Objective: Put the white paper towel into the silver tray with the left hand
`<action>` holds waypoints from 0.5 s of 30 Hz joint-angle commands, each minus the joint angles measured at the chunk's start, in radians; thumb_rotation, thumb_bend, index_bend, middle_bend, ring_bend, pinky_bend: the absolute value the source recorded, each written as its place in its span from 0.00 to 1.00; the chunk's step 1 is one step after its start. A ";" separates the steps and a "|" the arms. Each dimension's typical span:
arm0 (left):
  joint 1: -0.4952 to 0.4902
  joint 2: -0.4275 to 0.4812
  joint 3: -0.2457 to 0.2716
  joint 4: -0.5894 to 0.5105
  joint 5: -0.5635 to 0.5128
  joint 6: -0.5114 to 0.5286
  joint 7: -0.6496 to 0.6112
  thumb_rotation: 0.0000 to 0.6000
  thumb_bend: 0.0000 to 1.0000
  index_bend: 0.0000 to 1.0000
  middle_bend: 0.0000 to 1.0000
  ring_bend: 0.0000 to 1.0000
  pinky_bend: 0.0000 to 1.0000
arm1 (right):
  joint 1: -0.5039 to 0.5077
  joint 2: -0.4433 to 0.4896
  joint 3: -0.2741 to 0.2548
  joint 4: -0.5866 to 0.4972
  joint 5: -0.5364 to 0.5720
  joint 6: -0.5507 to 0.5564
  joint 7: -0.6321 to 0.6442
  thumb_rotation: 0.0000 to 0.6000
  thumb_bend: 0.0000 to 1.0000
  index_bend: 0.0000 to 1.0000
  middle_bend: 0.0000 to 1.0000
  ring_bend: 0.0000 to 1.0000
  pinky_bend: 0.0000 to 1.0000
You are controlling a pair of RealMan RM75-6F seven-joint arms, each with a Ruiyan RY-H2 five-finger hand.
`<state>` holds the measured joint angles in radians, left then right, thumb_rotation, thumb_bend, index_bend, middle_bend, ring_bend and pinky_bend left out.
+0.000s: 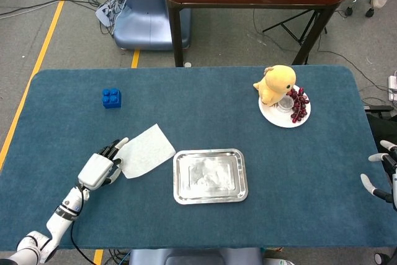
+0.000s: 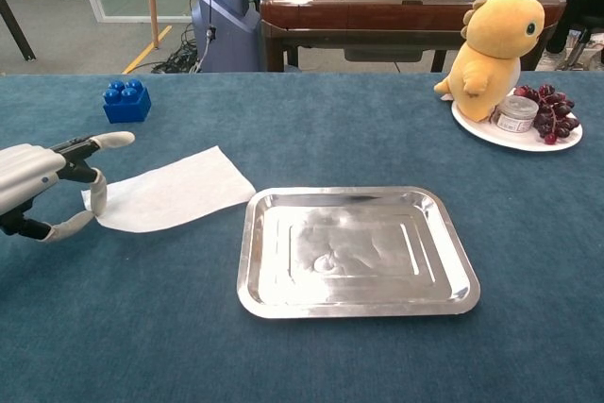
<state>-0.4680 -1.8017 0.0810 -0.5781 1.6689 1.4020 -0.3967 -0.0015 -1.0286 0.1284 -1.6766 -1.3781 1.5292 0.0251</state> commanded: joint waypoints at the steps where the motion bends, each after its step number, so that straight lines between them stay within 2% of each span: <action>1: -0.004 0.019 -0.011 -0.034 -0.004 0.013 -0.016 1.00 0.46 0.61 0.01 0.00 0.23 | 0.000 0.000 0.000 0.000 0.000 -0.001 0.000 1.00 0.25 0.41 0.21 0.12 0.07; 8: -0.015 0.071 -0.042 -0.150 -0.029 0.008 -0.072 1.00 0.50 0.64 0.01 0.00 0.23 | -0.001 0.001 0.001 0.001 0.001 0.001 0.002 1.00 0.25 0.41 0.21 0.12 0.07; 15: -0.015 0.110 -0.063 -0.257 -0.050 -0.003 -0.051 1.00 0.54 0.66 0.02 0.00 0.23 | -0.001 0.001 0.001 0.000 0.000 0.001 0.003 1.00 0.25 0.41 0.21 0.12 0.07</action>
<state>-0.4828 -1.7034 0.0258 -0.8165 1.6255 1.4012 -0.4573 -0.0022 -1.0277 0.1292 -1.6765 -1.3781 1.5304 0.0276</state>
